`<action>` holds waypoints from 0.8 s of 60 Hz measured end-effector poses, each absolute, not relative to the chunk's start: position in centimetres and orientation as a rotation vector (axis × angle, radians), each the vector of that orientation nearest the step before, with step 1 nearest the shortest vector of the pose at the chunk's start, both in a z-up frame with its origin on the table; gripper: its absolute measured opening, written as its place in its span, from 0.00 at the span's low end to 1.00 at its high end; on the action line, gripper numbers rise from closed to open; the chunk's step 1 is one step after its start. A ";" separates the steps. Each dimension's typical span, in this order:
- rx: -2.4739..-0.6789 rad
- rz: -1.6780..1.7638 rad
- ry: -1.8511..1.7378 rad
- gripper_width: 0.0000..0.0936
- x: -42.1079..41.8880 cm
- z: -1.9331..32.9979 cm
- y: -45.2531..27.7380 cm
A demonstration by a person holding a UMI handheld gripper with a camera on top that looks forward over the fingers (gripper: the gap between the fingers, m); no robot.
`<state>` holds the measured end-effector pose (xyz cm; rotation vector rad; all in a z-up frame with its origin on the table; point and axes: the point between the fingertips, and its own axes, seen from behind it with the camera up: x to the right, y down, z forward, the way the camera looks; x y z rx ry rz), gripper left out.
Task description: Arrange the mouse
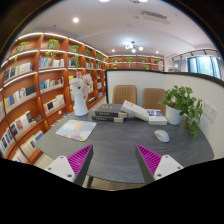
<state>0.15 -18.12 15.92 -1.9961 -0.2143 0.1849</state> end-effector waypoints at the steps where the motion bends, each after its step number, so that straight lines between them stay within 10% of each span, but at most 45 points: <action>1: -1.999 0.180 -0.214 0.91 0.1 15.9 -18.1; 48: -2.167 -0.111 0.023 0.91 22.7 3.1 -2.8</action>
